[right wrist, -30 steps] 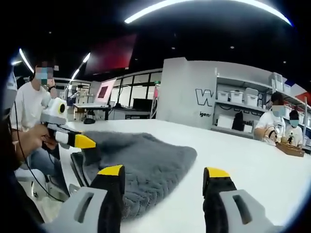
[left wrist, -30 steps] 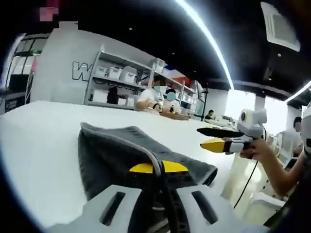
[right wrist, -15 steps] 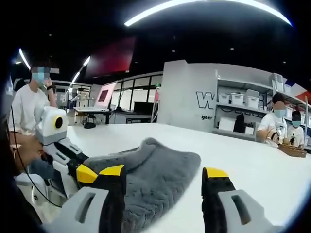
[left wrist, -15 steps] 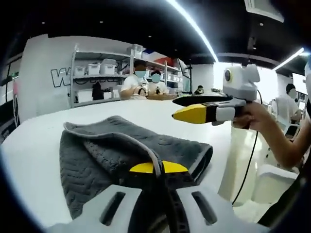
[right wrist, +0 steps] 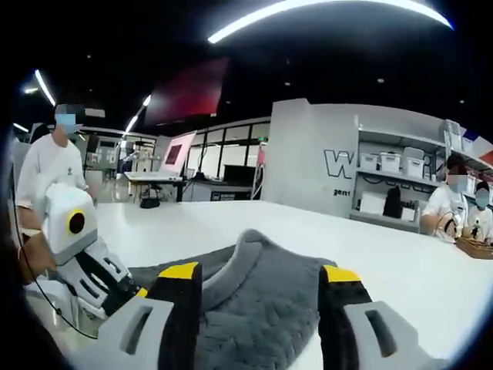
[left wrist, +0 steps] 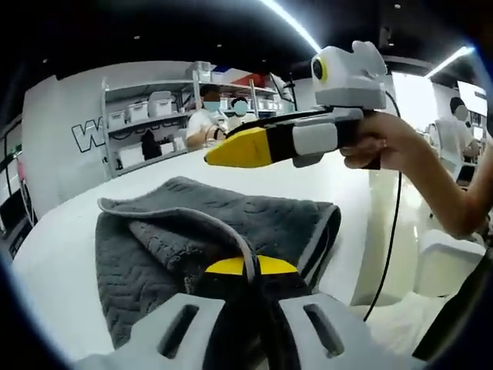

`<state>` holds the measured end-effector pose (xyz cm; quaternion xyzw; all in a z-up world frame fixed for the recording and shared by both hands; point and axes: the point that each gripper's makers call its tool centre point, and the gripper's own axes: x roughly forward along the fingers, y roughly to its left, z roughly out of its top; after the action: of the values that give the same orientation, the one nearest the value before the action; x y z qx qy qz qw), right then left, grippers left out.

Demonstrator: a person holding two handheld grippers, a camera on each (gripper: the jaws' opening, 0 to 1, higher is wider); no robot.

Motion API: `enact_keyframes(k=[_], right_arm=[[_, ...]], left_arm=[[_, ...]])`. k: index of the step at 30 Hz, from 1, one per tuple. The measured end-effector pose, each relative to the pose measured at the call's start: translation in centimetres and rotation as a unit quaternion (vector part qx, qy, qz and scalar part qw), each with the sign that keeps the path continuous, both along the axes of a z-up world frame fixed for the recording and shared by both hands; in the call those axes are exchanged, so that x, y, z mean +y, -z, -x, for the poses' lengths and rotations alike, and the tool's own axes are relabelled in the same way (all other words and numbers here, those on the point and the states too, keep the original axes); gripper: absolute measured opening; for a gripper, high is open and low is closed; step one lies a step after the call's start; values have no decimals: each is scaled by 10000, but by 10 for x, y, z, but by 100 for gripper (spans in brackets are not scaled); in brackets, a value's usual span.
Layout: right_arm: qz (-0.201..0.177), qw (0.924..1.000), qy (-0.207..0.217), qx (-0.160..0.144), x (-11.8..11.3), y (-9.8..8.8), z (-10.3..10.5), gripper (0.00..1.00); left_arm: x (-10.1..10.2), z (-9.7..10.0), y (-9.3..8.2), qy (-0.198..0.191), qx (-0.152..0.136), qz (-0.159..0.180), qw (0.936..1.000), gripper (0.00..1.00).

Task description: Open the folded towel by lifting each exposed corner and separating the folded layers until the towel lies flat within the target outline without major curled edges

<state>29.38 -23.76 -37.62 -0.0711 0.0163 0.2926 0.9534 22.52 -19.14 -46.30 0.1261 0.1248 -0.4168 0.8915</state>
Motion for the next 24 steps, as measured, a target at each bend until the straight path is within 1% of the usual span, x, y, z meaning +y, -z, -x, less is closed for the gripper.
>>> enact_keyframes(k=[5, 10, 16, 19, 24], right_arm=[[8, 10000, -56, -35, 8, -5, -11, 59], [123, 9997, -193, -85, 19, -8, -17, 59], [151, 9995, -284, -49, 27, -4, -28, 58], [178, 9994, -289, 54, 30, 3, -37, 58], [172, 9992, -350, 127, 39, 6, -47, 57]], left_arm=[[0, 1, 2, 22, 2, -5, 10000, 2], [0, 1, 3, 50, 45, 47, 10000, 2], [-2, 1, 4, 49, 77, 128, 9999, 2], [-2, 1, 4, 48, 53, 155, 9999, 2], [-2, 1, 4, 66, 36, 181, 9998, 1]])
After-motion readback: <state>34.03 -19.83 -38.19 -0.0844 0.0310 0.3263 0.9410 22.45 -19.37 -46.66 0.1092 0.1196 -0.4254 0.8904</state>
